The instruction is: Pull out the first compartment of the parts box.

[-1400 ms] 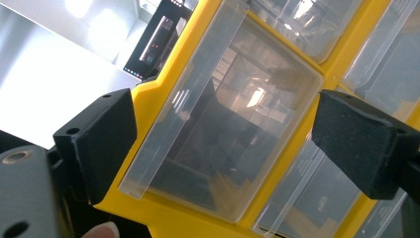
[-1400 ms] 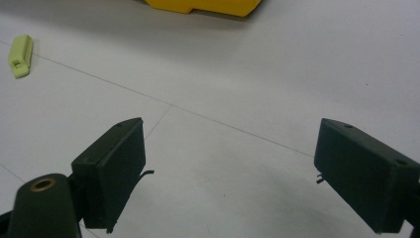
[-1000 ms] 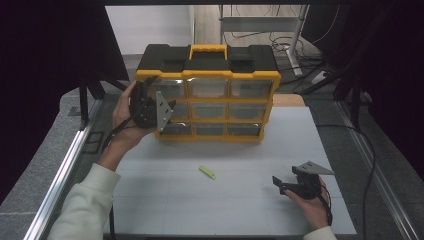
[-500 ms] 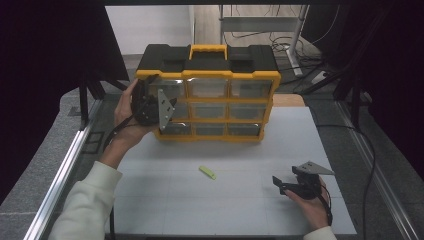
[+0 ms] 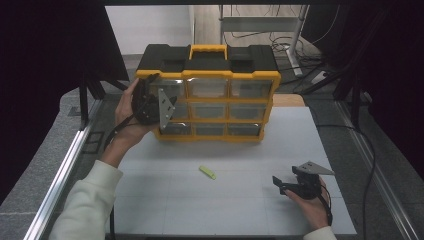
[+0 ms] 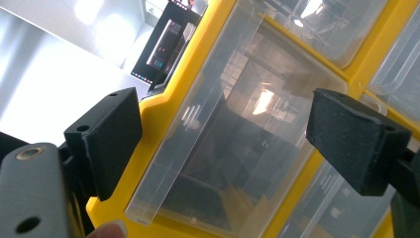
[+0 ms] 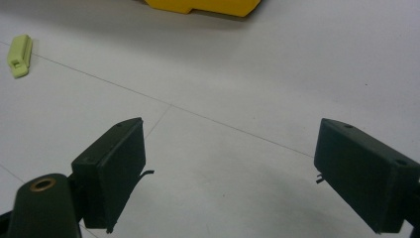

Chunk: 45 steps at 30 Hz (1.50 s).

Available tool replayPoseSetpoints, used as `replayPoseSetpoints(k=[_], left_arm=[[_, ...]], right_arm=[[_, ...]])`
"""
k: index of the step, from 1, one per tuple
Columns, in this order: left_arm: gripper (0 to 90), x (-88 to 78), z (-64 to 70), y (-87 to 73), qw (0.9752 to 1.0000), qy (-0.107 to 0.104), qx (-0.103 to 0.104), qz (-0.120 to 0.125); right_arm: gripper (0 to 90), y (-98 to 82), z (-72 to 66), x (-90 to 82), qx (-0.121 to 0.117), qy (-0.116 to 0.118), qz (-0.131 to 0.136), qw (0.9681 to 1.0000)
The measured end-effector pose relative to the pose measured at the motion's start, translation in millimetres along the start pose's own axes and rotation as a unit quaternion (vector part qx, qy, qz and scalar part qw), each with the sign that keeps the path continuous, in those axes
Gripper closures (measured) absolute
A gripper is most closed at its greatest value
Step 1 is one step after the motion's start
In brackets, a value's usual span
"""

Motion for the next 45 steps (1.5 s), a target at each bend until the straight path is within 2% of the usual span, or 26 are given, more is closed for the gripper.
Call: replayPoseSetpoints(k=[7,14,23,45], left_arm=[[15.9,0.1,1.5,-0.3,1.0,0.003,0.005,-0.001],[21.2,-1.0,0.3,-0.9,0.9999,0.011,0.013,-0.001],[25.9,-1.5,2.0,-3.5,0.9998,0.012,0.016,0.001],[36.9,-1.9,0.5,-5.5,0.9987,0.036,0.034,0.006]], right_arm=[[12.7,0.0,0.3,-0.1,0.0,0.0,0.0,1.0],[12.7,0.1,0.2,0.1,-0.001,-0.001,0.0,1.0],[12.7,0.1,0.2,0.0,0.0,-0.001,0.001,1.0],[12.8,0.4,0.4,-0.1,-0.003,-0.004,0.001,1.0]])
Point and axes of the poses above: each handheld gripper's, and its own axes: x roughly forward along the jaws, y roughly out of its top, z roughly to its right, the point moved 9 cm from there along x, roughly forward along the jaws, and after that the axes turned 10 degrees about -x, right-handed, at the moved point
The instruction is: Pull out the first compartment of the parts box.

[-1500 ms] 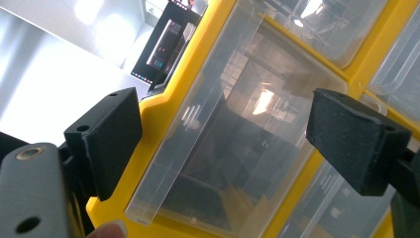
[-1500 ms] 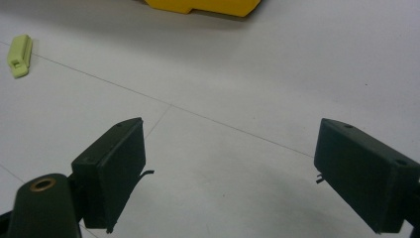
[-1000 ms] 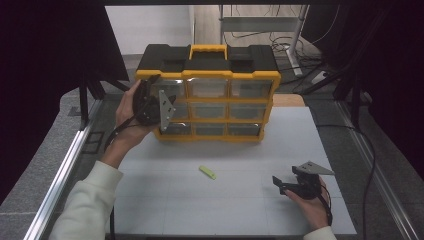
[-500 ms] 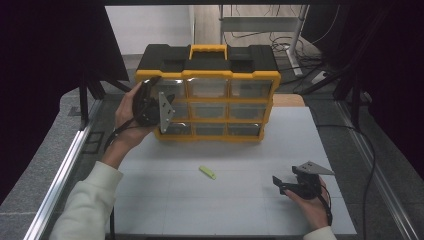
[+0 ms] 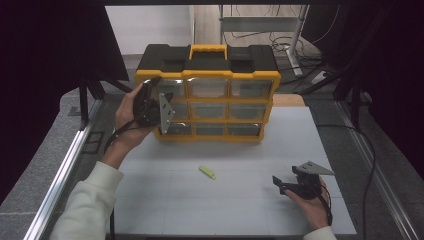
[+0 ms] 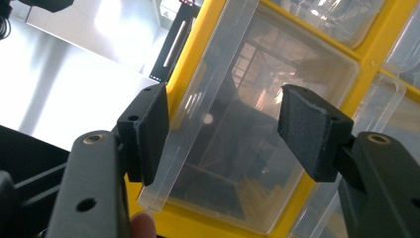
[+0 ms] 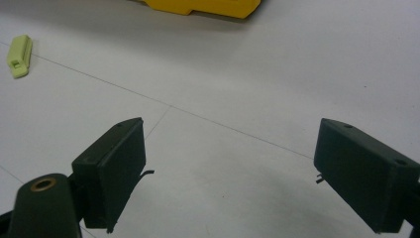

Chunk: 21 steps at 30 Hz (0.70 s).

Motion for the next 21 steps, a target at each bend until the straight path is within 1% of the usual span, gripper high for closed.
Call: replayPoseSetpoints(k=[5,8,19,21], left_arm=[[39.4,-0.4,-0.9,0.0,1.0,0.004,-0.001,0.002],[40.3,-0.5,-1.2,-0.1,1.0,0.006,0.002,0.001],[44.2,-1.1,-2.6,0.1,0.9999,0.009,0.005,0.003],[44.8,-1.1,-2.9,0.0,1.0,0.008,0.002,0.005]], right_arm=[[12.8,0.2,0.0,-0.1,0.0,0.001,0.001,1.0],[12.8,0.1,0.0,-0.1,0.0,0.001,0.001,1.0],[12.8,0.1,0.0,-0.3,0.001,0.001,0.001,1.0],[12.8,0.1,-0.1,-0.3,0.001,0.001,0.001,1.0]])
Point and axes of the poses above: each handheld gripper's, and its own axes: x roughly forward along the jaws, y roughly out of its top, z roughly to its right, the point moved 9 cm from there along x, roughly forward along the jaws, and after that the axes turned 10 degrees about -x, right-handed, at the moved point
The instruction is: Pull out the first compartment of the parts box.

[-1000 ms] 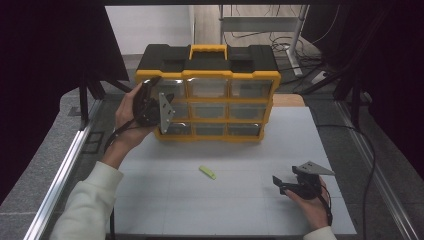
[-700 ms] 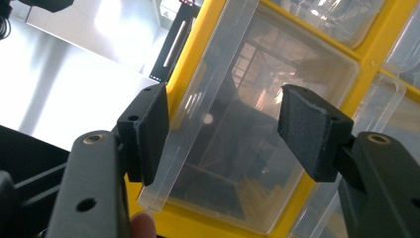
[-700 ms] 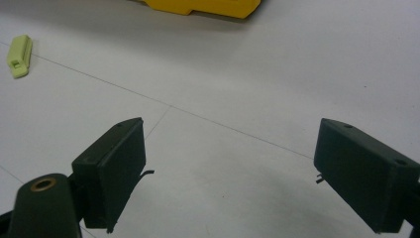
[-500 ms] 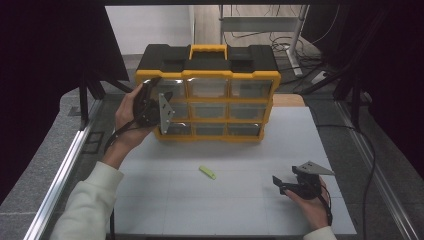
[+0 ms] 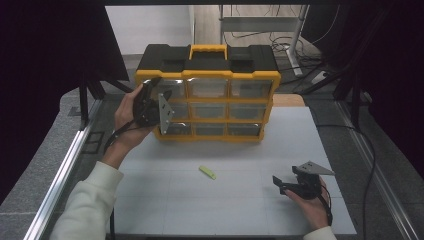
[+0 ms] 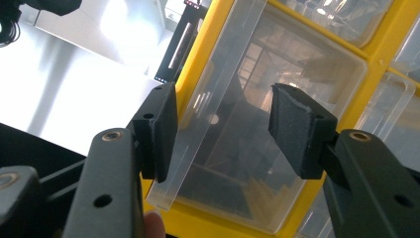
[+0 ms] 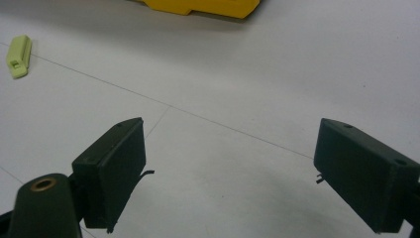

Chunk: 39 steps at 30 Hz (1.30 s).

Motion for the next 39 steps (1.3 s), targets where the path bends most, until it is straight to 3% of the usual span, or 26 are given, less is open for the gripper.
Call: replayPoseSetpoints(k=[39], left_arm=[[63.3,-1.7,-5.1,2.9,0.9993,0.03,0.021,-0.004]], right_arm=[[13.2,-0.4,1.5,-0.2,0.005,-0.003,-0.001,1.0]])
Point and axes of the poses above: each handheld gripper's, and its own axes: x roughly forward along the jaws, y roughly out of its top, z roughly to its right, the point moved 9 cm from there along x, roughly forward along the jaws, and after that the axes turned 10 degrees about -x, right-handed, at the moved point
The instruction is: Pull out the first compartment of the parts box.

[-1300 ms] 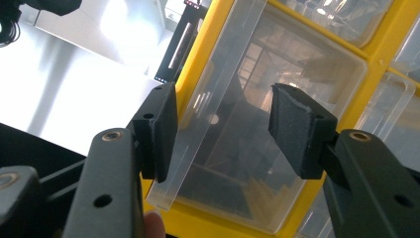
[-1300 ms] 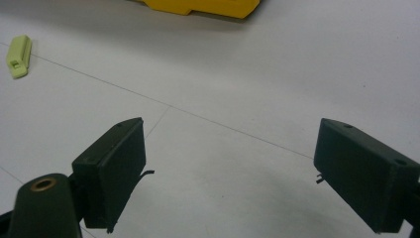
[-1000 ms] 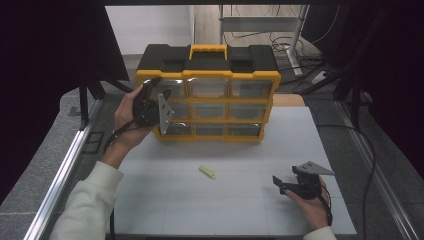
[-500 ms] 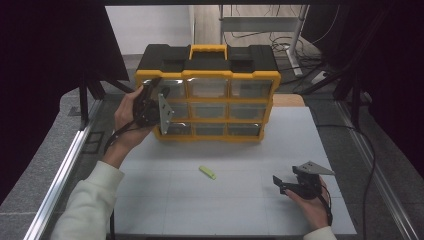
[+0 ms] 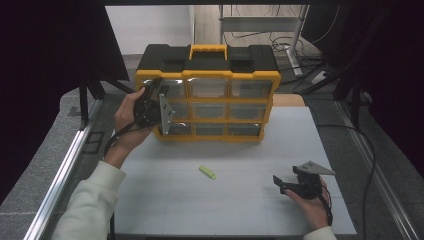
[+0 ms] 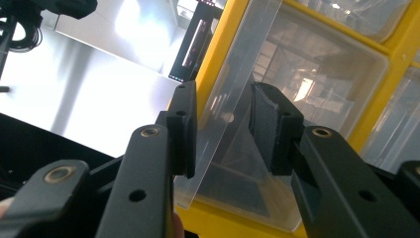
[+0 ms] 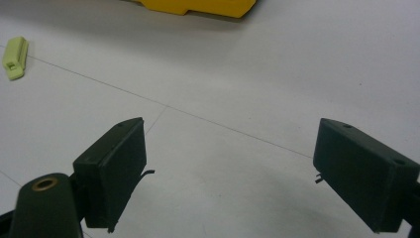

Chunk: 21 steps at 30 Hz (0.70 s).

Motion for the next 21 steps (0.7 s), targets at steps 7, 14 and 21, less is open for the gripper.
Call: replayPoseSetpoints(k=[7,14,21], left_arm=[[66.4,-0.5,-0.4,1.3,1.0,0.002,0.0,0.001],[68.4,-0.2,-1.3,1.2,1.0,0.005,0.003,-0.001],[69.5,-0.9,-1.0,1.8,0.9999,0.009,0.009,0.0]], right_arm=[[13.2,-0.1,0.2,-0.1,0.0,0.0,0.0,1.0],[13.3,-0.1,0.3,-0.2,0.0,-0.001,0.0,1.0],[13.3,-0.2,0.3,0.1,0.0,-0.001,-0.001,1.0]])
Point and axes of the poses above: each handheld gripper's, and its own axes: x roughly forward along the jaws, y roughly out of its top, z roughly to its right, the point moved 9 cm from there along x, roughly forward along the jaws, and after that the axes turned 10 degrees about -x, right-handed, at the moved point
